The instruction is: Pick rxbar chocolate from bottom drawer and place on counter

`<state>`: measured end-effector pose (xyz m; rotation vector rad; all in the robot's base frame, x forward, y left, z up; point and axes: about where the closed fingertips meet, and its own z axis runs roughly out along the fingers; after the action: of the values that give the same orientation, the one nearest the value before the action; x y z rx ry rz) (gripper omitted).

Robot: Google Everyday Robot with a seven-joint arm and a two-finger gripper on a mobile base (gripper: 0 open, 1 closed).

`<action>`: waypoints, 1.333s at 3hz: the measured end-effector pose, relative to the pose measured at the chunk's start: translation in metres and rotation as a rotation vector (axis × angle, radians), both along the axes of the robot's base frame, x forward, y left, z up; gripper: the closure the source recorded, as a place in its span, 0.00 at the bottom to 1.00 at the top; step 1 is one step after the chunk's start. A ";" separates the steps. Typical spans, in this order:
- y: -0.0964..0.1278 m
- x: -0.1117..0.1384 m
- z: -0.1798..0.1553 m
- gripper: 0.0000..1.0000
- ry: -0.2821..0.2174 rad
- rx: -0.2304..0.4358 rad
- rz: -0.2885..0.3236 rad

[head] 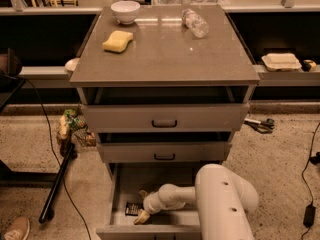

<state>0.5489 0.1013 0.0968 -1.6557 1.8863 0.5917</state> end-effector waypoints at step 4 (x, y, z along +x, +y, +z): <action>-0.014 0.000 0.042 1.00 -0.060 0.118 0.006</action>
Offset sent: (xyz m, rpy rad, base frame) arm 0.0020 -0.0089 0.0086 0.0013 -0.0164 -0.0253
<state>0.5484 0.0868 0.1392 -1.5869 1.7697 0.6370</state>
